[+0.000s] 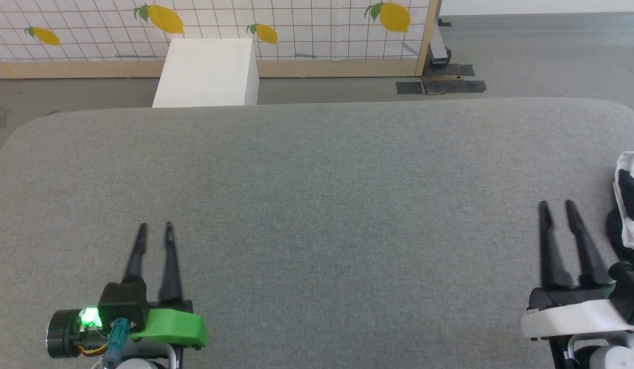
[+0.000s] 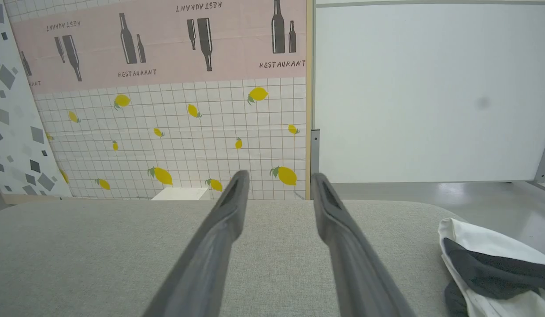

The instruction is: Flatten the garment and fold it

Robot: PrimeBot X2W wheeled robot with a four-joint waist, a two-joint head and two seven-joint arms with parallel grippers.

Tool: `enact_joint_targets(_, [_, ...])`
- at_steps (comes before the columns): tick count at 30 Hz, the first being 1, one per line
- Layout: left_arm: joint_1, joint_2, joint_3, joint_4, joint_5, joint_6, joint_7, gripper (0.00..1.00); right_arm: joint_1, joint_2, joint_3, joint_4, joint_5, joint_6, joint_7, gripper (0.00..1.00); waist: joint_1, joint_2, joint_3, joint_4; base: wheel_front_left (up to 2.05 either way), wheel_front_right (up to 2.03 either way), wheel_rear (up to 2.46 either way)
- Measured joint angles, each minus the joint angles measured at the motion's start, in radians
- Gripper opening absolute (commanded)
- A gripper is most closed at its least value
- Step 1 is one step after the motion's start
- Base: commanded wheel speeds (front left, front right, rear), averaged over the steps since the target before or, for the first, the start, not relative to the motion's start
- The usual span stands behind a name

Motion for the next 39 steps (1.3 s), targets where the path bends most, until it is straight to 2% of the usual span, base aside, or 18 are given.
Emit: enact_joint_targets(39, [0.000, -0.018, 0.008, 0.000, 0.010, -0.024, 0.070, 0.00, 0.000, 0.000, 0.028, 0.008, -0.025, 0.000, 0.071, 0.00, 0.0000, 0.0000, -0.017, -0.009, 0.00, 0.00, 0.00])
